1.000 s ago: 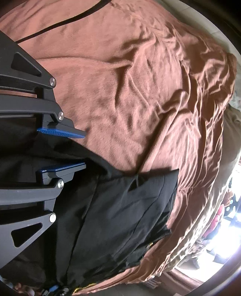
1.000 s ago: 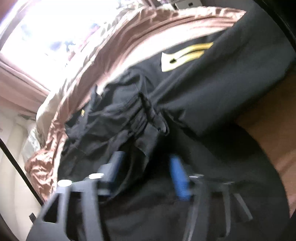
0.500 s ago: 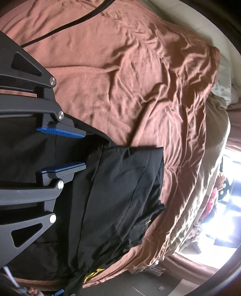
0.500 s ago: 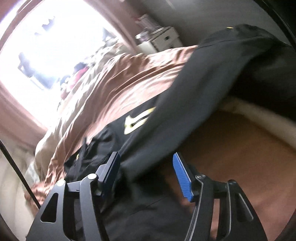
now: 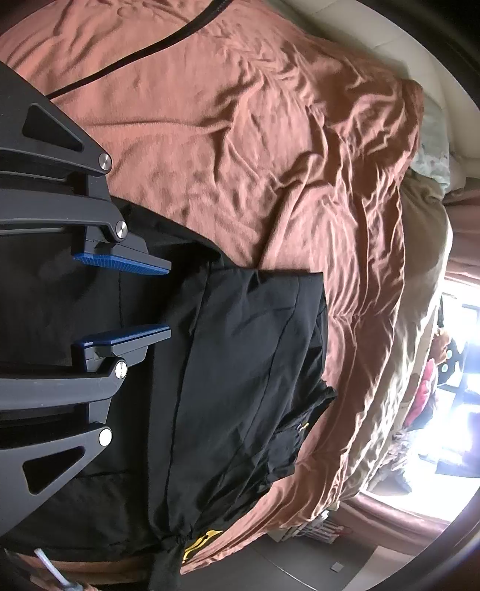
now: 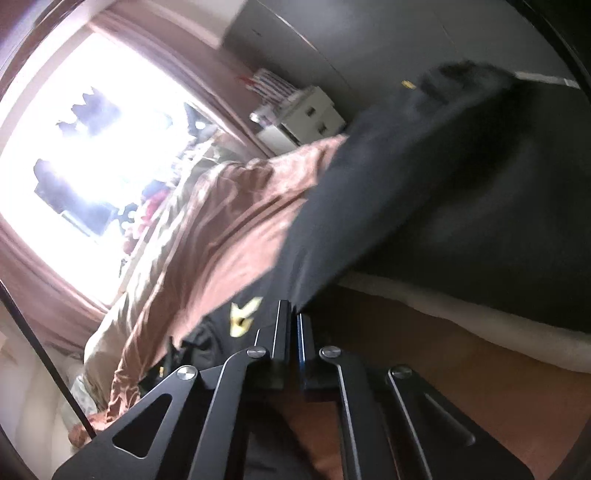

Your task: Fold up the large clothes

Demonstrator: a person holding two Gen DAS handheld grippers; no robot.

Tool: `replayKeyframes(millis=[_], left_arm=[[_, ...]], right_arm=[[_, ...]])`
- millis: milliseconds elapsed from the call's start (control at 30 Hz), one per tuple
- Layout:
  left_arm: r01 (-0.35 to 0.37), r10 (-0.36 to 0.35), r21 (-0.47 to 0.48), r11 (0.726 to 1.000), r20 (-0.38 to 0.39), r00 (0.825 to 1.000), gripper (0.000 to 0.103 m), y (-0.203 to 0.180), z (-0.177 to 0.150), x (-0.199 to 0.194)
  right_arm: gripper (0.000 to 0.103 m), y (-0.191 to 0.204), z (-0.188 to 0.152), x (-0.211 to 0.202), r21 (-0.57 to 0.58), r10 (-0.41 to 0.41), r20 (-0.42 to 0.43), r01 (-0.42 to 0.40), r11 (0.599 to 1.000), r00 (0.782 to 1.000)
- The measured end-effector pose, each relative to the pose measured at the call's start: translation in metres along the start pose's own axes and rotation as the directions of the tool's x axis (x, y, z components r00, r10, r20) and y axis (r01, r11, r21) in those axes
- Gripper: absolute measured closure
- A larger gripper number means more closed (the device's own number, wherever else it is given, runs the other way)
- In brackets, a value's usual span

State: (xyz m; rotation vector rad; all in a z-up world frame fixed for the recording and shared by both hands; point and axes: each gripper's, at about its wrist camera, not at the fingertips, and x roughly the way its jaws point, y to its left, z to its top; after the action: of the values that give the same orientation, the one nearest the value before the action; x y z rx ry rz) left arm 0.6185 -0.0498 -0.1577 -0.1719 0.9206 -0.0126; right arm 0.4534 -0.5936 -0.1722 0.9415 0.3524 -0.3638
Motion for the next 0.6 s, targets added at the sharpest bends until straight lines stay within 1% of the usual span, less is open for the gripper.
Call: replayKeyframes(millis=[100, 167, 333, 433, 500, 533, 600], left_arm=[[0.012, -0.012, -0.001, 1.0, -0.001, 1.0, 0.073, -0.004, 0.0, 0.0], [0.016, -0.016, -0.003, 1.0, 0.002, 1.0, 0.073, -0.006, 0.001, -0.002], [0.033, -0.033, -0.017, 0.999, 0.012, 0.999, 0.073, -0.006, 0.001, -0.007], [0.042, -0.041, -0.031, 0.999, 0.015, 0.999, 0.073, -0.004, 0.001, -0.009], [0.05, -0.049, -0.038, 0.998, 0.015, 0.999, 0.073, -0.004, 0.001, -0.01], [0.051, -0.051, -0.038, 0.998, 0.016, 0.999, 0.073, -0.005, 0.001, -0.011], [0.057, -0.056, -0.035, 0.998, 0.015, 0.998, 0.073, -0.006, 0.002, -0.011]], right_arm=[[0.103, 0.024, -0.009, -0.009, -0.047, 0.07, 0.003, -0.07, 0.996, 0.998], [0.103, 0.038, -0.018, -0.012, -0.074, 0.1, -0.002, -0.1, 0.992, 0.995], [0.103, 0.085, -0.049, -0.013, -0.14, 0.192, -0.058, -0.198, 0.97, 0.98], [0.103, 0.112, -0.069, -0.01, -0.182, 0.245, -0.115, -0.263, 0.948, 0.963], [0.103, 0.135, -0.089, -0.006, -0.223, 0.265, -0.175, -0.3, 0.928, 0.948], [0.103, 0.149, -0.104, -0.003, -0.247, 0.27, -0.217, -0.32, 0.915, 0.938], [0.103, 0.164, -0.122, 0.005, -0.283, 0.275, -0.289, -0.356, 0.891, 0.917]])
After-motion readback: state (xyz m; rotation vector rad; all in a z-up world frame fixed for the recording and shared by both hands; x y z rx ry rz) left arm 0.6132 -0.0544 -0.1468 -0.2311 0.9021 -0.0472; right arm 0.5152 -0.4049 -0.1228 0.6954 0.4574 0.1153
